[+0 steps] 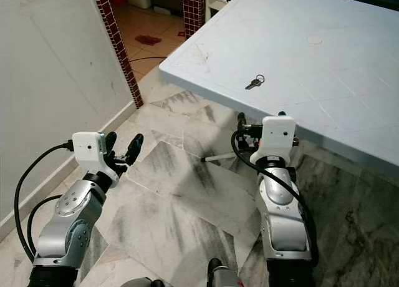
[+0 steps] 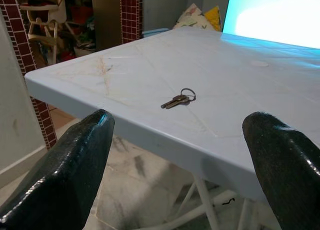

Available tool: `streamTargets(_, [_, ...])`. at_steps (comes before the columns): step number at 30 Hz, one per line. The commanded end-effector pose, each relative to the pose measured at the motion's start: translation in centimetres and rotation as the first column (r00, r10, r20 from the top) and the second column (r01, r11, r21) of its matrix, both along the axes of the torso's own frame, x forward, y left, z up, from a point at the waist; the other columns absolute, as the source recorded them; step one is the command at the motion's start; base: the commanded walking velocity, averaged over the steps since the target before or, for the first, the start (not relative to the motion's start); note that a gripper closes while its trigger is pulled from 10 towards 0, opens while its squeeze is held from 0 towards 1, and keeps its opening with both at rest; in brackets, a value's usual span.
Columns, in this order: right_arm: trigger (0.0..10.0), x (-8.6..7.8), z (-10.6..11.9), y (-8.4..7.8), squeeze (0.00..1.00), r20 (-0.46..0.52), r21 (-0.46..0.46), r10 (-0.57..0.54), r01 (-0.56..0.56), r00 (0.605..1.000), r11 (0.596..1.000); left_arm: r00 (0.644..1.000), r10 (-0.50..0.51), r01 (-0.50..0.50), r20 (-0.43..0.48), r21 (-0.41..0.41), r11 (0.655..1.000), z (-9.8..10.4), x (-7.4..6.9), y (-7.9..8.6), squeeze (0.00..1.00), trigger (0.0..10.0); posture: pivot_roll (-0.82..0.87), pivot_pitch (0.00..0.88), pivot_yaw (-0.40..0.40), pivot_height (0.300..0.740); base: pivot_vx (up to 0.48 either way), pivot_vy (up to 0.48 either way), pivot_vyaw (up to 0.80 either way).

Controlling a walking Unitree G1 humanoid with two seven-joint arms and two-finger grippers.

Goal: Hang keys on a hook

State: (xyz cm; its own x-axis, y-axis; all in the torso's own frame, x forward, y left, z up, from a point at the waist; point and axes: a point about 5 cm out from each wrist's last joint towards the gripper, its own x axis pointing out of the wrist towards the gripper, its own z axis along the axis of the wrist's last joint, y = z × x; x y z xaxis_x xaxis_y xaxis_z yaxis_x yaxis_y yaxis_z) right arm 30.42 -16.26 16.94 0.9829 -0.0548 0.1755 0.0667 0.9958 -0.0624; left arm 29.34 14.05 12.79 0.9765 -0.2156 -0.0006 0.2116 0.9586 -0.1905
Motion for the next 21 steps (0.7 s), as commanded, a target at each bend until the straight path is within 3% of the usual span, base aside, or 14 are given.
streamTargets(1, [10.0,0.11,-0.06,-0.24,0.00,-0.002,0.006,-0.011,0.011,1.000,1.000,1.000,0.000,0.000,-0.002,-0.003,1.000,-0.16,-0.22,0.18,0.00,10.0,0.00,0.176,0.053,0.740,0.262,0.000,0.00])
streamTargets(21, [10.0,-0.05,-0.22,-0.39,0.00,-0.002,0.009,-0.029,0.029,1.000,1.000,1.000,-0.004,0.005,-0.013,0.003,1.000,-0.33,-0.34,0.22,0.00,10.0,0.00,0.179,0.058,0.740,0.264,0.000,0.00])
